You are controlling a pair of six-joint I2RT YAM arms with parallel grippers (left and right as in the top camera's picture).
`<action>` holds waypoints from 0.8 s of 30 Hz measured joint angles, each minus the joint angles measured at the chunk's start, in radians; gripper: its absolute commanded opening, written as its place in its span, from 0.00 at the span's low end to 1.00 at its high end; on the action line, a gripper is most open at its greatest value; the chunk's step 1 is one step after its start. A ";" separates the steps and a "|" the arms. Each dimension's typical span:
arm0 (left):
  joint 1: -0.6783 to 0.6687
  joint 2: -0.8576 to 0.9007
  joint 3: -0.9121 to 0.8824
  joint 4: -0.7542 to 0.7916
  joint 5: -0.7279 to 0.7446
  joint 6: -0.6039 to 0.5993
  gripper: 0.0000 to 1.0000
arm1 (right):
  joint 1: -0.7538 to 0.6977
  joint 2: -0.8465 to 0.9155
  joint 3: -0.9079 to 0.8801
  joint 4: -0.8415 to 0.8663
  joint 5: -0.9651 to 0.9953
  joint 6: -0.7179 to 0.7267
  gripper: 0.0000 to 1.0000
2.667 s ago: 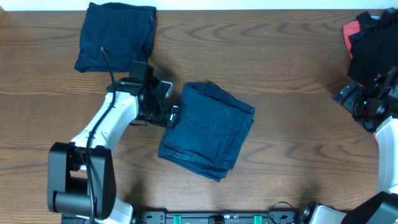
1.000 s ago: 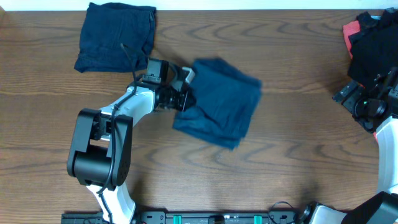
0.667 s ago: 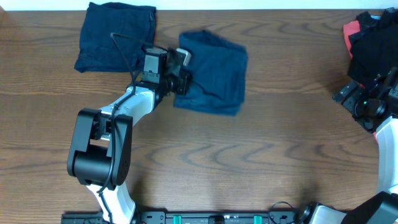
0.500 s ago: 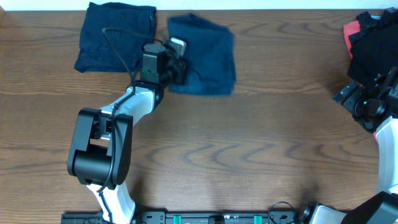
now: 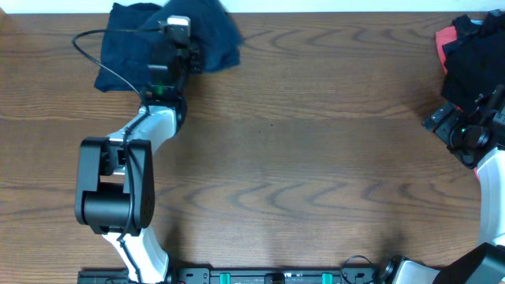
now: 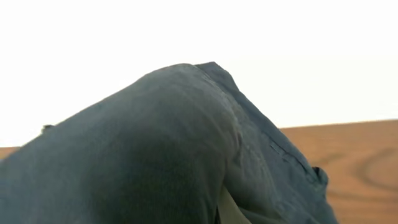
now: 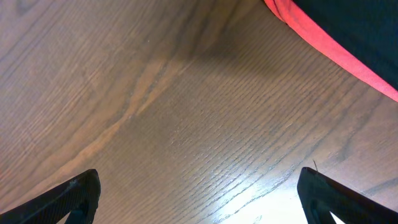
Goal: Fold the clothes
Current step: 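Carry the shorts up-left onto the navy stack at top-left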
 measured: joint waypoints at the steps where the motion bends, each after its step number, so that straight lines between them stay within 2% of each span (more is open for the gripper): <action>1: 0.009 0.000 0.006 0.002 0.000 0.000 0.06 | 0.000 0.000 0.000 0.000 0.000 0.000 0.99; 16: 0.212 0.004 0.028 0.002 0.000 -0.013 0.07 | 0.000 0.000 0.000 0.000 0.000 0.000 0.99; 17: 0.222 0.010 0.029 0.006 0.000 -0.023 0.08 | 0.000 0.000 0.000 0.000 0.000 0.000 0.99; 19: 0.240 0.032 0.034 0.017 0.000 -0.043 0.17 | 0.000 0.000 0.000 0.000 0.000 0.000 0.99; 20: 0.248 0.048 0.038 0.023 0.000 -0.056 0.25 | 0.000 0.000 0.000 0.000 0.000 0.000 0.99; 24: 0.272 0.131 0.045 0.051 -0.011 -0.114 0.26 | 0.000 0.000 0.000 0.000 0.000 0.000 0.99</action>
